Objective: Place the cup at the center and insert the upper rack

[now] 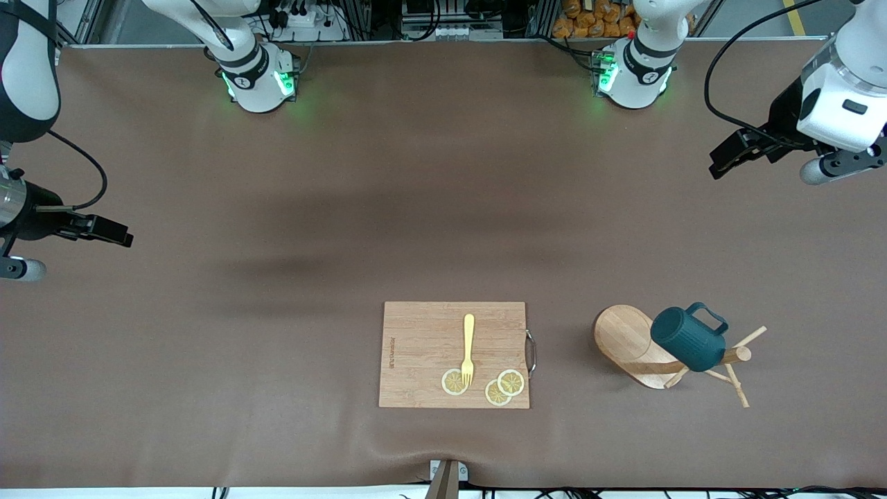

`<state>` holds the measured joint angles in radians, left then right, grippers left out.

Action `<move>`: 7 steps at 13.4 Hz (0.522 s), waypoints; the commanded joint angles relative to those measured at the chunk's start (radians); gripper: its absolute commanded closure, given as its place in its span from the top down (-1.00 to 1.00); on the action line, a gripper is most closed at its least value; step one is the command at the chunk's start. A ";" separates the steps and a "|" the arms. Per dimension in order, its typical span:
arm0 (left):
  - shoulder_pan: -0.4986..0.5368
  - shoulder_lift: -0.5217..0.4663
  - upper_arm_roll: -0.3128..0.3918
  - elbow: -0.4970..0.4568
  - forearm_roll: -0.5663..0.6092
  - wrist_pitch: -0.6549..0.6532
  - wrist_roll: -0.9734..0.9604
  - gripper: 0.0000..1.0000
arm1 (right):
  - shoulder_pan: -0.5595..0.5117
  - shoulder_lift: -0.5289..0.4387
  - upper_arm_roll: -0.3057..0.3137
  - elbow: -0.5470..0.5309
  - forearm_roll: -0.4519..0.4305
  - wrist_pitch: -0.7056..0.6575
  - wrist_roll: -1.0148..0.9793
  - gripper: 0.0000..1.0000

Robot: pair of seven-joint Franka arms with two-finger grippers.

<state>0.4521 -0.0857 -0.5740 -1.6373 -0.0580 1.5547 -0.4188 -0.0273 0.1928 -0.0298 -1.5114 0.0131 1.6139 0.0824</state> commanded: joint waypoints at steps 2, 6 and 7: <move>-0.217 0.031 0.233 0.051 0.012 -0.042 0.012 1.00 | -0.003 -0.015 0.002 -0.007 -0.018 0.003 -0.015 1.00; -0.399 0.044 0.389 0.050 0.026 -0.047 0.031 1.00 | -0.002 -0.013 -0.007 -0.007 -0.018 0.001 -0.015 1.00; -0.411 0.061 0.398 0.048 0.026 -0.047 0.031 1.00 | -0.002 -0.013 -0.007 -0.006 -0.016 0.001 -0.013 1.00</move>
<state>0.1036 -0.0587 -0.2230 -1.6132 -0.0574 1.5283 -0.3957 -0.0273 0.1928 -0.0349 -1.5114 0.0124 1.6144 0.0796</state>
